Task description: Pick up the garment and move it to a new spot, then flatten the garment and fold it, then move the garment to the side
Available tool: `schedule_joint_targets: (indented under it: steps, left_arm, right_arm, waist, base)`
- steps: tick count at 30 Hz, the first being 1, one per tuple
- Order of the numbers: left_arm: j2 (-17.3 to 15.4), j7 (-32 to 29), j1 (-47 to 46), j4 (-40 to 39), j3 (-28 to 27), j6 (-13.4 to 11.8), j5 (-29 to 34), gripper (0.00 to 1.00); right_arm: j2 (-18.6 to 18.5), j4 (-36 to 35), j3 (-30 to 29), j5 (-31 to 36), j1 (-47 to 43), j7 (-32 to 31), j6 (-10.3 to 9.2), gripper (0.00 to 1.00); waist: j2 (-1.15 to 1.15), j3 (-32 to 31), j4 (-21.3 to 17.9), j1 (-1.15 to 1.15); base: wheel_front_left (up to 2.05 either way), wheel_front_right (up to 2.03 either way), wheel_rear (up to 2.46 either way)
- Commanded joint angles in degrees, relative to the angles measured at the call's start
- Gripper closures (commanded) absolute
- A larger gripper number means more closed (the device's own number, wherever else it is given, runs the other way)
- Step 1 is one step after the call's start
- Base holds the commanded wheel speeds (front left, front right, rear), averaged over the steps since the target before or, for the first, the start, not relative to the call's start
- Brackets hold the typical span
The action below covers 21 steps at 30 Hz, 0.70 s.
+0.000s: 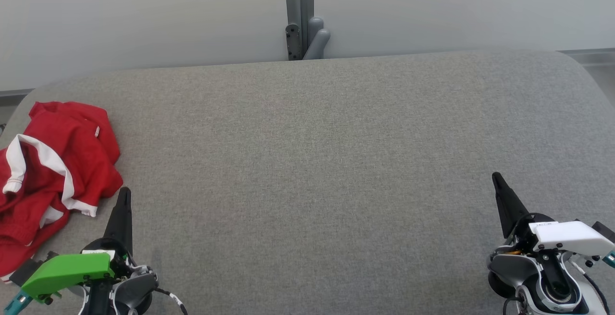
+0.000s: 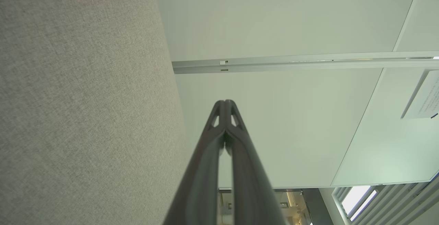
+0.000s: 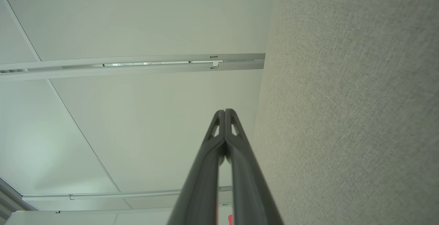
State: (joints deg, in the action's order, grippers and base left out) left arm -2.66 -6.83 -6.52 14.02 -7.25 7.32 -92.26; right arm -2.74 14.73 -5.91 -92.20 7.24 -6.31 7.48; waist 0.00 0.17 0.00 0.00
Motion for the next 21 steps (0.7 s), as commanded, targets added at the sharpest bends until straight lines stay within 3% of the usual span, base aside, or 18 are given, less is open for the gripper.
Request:
schedule_joint_targets:
  steps: [1, 21]
  left_arm:
    - [-0.41, -0.15, 0.58, -0.1, -0.1, 0.35, -0.16, 1.0]
    - [-0.41, -0.14, 0.58, -0.1, -0.1, 0.35, -0.16, 1.0]
  right_arm:
    - [-0.26, -0.17, -0.05, -0.42, -0.69, -0.12, 0.02, 1.0]
    - [-0.26, -0.17, -0.05, -0.42, -0.69, -0.12, 0.02, 1.0]
  waist:
    - [0.0, 0.0, 0.0, 0.0]
    - [0.0, 0.0, 0.0, 0.0]
  base:
    - [0.0, 0.0, 0.0]
    - [0.0, 0.0, 0.0]
